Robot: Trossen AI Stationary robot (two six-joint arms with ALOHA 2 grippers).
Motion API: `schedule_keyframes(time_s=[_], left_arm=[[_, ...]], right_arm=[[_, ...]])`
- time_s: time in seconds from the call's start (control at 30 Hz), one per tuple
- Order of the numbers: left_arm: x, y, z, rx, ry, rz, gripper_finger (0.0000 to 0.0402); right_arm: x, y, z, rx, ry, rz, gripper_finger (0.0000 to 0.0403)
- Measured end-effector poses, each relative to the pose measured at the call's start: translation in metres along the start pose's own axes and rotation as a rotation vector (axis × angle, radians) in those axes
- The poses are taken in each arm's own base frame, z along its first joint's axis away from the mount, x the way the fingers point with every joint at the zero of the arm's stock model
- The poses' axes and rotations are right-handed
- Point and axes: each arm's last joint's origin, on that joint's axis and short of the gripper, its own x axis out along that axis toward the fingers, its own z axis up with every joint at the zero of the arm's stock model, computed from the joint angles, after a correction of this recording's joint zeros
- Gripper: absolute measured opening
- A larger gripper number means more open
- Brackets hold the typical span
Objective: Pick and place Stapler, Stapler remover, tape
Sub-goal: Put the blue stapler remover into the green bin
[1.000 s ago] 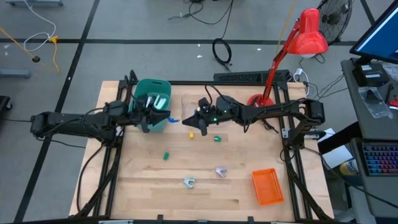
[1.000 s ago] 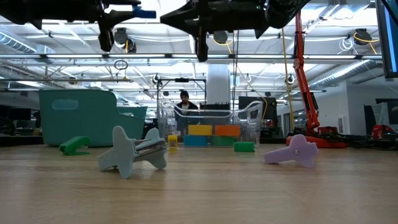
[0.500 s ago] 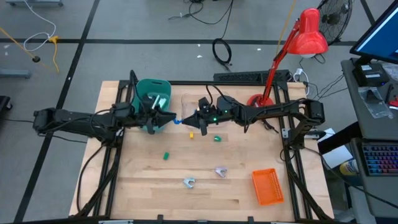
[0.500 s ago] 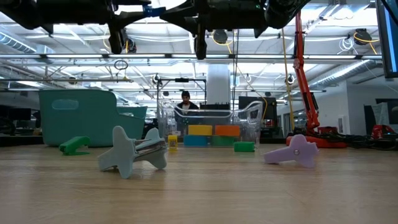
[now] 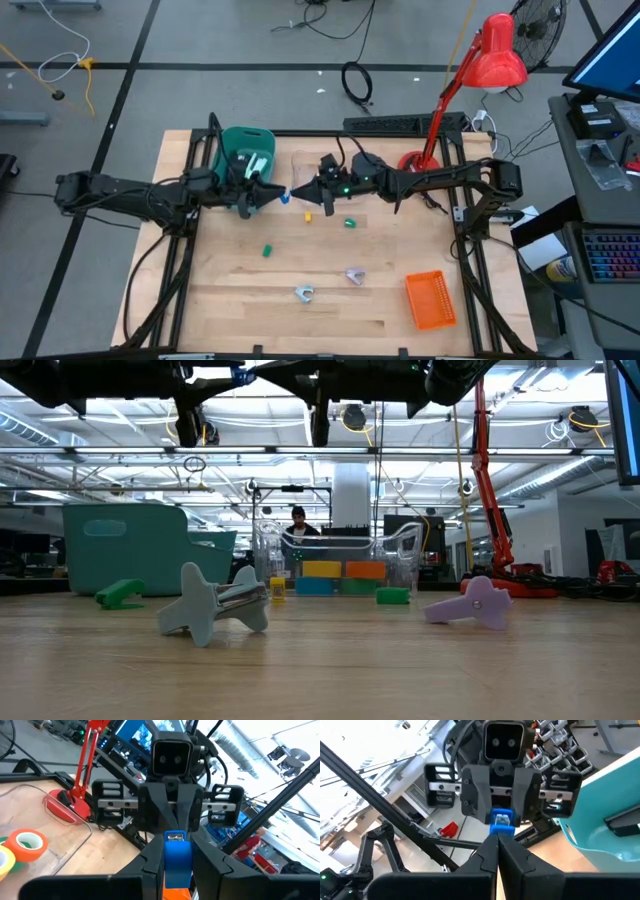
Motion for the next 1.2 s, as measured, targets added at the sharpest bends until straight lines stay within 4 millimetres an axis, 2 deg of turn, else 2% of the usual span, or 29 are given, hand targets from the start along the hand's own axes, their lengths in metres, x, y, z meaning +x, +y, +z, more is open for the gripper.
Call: schedule_keyframes(time_s=[0.37, 0.57, 0.83, 1.2], left_arm=[[0.013, 0.003, -0.006, -0.011, -0.017, -0.027, 0.0071], [0.02, -0.001, -0.002, 0.008, 0.001, -0.046, 0.0071], [0.02, -0.001, -0.002, 0.01, 0.01, -0.038, 0.0071], [0.006, -0.003, 0.009, 0.043, 0.008, 0.004, 0.0071]], right_arm=[[0.0, 0.0, 0.0, 0.001, -0.011, -0.018, 0.0], [-0.001, 0.001, 0.0, -0.001, -0.004, -0.009, 0.0], [-0.003, 0.003, 0.002, -0.023, 0.007, -0.03, 0.0], [-0.016, 0.012, 0.008, -0.061, 0.062, -0.083, 0.0]])
